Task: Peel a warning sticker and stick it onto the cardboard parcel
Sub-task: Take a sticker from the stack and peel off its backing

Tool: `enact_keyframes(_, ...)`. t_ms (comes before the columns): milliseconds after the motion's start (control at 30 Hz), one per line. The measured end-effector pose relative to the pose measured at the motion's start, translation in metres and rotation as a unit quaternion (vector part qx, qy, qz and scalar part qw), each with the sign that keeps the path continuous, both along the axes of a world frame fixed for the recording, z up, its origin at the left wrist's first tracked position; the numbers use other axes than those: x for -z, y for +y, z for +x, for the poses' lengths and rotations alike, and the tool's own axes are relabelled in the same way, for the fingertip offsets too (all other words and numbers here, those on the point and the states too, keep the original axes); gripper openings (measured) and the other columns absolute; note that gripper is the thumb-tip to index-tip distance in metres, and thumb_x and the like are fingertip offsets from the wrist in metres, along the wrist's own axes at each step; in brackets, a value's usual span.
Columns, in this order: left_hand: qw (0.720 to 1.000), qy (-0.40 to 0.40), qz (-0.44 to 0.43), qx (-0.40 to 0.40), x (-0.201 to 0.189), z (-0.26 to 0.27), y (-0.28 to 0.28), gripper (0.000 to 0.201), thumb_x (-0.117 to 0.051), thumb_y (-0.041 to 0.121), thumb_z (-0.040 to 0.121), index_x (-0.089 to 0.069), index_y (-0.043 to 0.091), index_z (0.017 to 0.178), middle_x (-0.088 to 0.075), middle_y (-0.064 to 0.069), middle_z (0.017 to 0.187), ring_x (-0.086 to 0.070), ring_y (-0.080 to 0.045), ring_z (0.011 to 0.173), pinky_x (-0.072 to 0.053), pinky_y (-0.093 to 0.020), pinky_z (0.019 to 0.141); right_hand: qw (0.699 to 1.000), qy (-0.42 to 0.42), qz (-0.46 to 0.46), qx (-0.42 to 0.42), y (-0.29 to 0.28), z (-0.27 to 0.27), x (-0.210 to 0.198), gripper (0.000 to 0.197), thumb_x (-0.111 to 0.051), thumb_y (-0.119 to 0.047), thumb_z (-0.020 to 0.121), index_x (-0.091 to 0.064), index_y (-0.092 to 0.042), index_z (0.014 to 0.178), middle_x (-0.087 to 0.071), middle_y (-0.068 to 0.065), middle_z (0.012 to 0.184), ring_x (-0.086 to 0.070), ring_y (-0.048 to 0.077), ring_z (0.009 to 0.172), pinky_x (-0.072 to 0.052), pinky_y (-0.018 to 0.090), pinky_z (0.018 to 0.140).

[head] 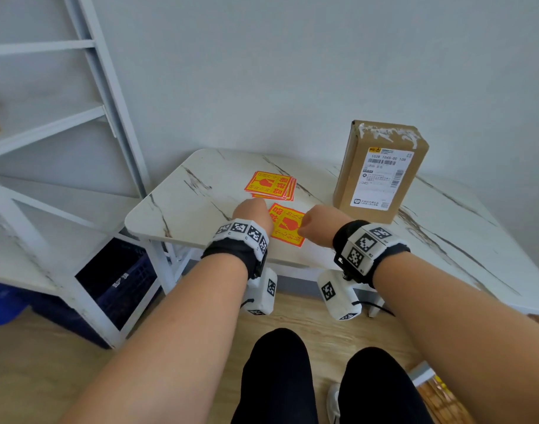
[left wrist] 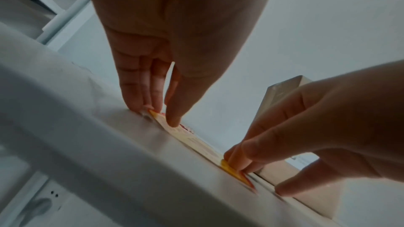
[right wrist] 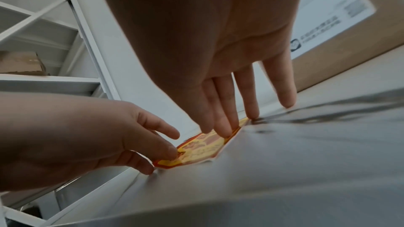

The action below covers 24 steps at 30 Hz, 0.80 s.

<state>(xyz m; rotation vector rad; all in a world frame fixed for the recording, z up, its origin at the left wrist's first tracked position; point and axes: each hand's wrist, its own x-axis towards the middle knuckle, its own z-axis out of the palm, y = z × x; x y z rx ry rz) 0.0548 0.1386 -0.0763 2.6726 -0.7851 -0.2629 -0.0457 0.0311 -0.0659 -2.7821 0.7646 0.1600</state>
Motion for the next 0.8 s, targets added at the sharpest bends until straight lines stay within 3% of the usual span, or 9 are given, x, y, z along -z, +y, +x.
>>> enact_keyframes(100, 0.999, 0.03, -0.013, -0.029, 0.004, -0.014, -0.004, 0.034, -0.057, 0.019, 0.093, -0.061, 0.006, 0.124, -0.062, -0.012, 0.131, -0.06, -0.029, 0.118, -0.049, -0.034, 0.091, 1.0, -0.011, 0.0, 0.006, -0.001, -0.021, 0.001, 0.031, -0.049, -0.024, 0.091, -0.072, -0.004, 0.097, -0.072, 0.014, 0.099, -0.066, 0.028, 0.089, -0.052, 0.033, 0.073)
enact_keyframes(200, 0.997, 0.06, -0.037, -0.028, 0.008, -0.026, -0.008, 0.014, -0.066, 0.021, 0.085, -0.068, 0.007, 0.082, -0.074, -0.014, 0.106, -0.069, -0.029, 0.087, -0.044, -0.026, 0.057, 0.999, -0.035, 0.01, 0.017, -0.005, -0.042, 0.005, 0.03, -0.05, -0.022, 0.092, -0.072, -0.005, 0.103, -0.071, 0.013, 0.106, -0.065, 0.029, 0.098, -0.054, 0.038, 0.086)
enact_keyframes(267, 0.995, 0.083, -0.055, -0.021, 0.01, -0.034, -0.011, 0.023, -0.072, 0.026, 0.08, -0.072, 0.004, 0.085, -0.075, -0.011, 0.098, -0.065, -0.026, 0.078, -0.043, -0.025, 0.059, 0.998, -0.059, 0.015, 0.029, -0.008, -0.056, 0.007, 0.029, -0.052, -0.023, 0.092, -0.07, -0.006, 0.107, -0.068, 0.013, 0.111, -0.063, 0.029, 0.103, -0.052, 0.038, 0.09)
enact_keyframes(367, 0.988, 0.117, -0.095, -0.011, 0.01, -0.049, -0.016, 0.038, -0.074, 0.036, 0.076, -0.074, 0.002, 0.092, -0.071, -0.008, 0.088, -0.067, -0.027, 0.085, -0.046, -0.027, 0.068, 0.995, -0.087, 0.021, 0.05, -0.016, -0.073, 0.013, 0.029, -0.056, -0.026, 0.091, -0.066, -0.009, 0.112, -0.061, 0.012, 0.116, -0.059, 0.027, 0.102, -0.047, 0.033, 0.083)
enact_keyframes(467, 0.985, 0.131, -0.111, 0.018, 0.01, -0.062, -0.021, 0.036, -0.07, 0.04, 0.081, -0.067, 0.005, 0.072, -0.057, -0.007, 0.066, -0.057, -0.026, 0.073, -0.043, -0.028, 0.069, 0.99, -0.116, 0.026, 0.073, -0.025, -0.087, 0.022, 0.025, -0.057, -0.024, 0.089, -0.065, -0.011, 0.108, -0.057, 0.011, 0.112, -0.054, 0.023, 0.092, -0.04, 0.03, 0.076)
enact_keyframes(533, 0.982, 0.135, -0.125, 0.039, 0.01, -0.07, -0.025, 0.039, -0.067, 0.041, 0.084, -0.062, 0.01, 0.061, -0.053, -0.004, 0.058, -0.055, -0.025, 0.07, -0.041, -0.026, 0.069, 0.987, -0.134, 0.021, 0.086, -0.031, -0.095, 0.027, 0.024, -0.055, -0.021, 0.088, -0.066, -0.01, 0.105, -0.058, 0.012, 0.109, -0.057, 0.027, 0.095, -0.04, 0.03, 0.076)
enact_keyframes(633, 0.978, 0.142, -0.134, 0.069, 0.01, -0.078, -0.029, 0.038, -0.066, 0.043, 0.084, -0.066, 0.013, 0.06, -0.06, -0.004, 0.063, -0.057, -0.024, 0.073, -0.04, -0.026, 0.071, 0.983, -0.151, 0.016, 0.105, -0.037, -0.107, 0.031, 0.025, -0.052, -0.018, 0.087, -0.065, -0.01, 0.106, -0.058, 0.012, 0.107, -0.057, 0.029, 0.102, -0.045, 0.033, 0.082)
enact_keyframes(733, 0.972, 0.17, -0.129, 0.101, 0.006, -0.084, -0.03, 0.024, -0.071, 0.028, 0.082, -0.077, 0.007, 0.089, -0.068, -0.007, 0.088, -0.061, -0.022, 0.088, -0.043, -0.026, 0.076, 0.981, -0.157, 0.014, 0.109, -0.041, -0.113, 0.034, 0.025, -0.05, -0.017, 0.088, -0.065, -0.012, 0.108, -0.058, 0.01, 0.109, -0.055, 0.028, 0.105, -0.045, 0.034, 0.086)
enact_keyframes(800, 0.971, 0.175, -0.114, 0.115, 0.002, -0.087, -0.029, 0.026, -0.068, 0.017, 0.083, -0.076, 0.005, 0.105, -0.071, -0.01, 0.107, -0.062, -0.024, 0.105, -0.045, -0.028, 0.088, 0.98, -0.162, 0.016, 0.114, -0.043, -0.115, 0.035, 0.025, -0.05, -0.017, 0.089, -0.066, -0.013, 0.107, -0.058, 0.01, 0.108, -0.056, 0.027, 0.105, -0.045, 0.033, 0.085)
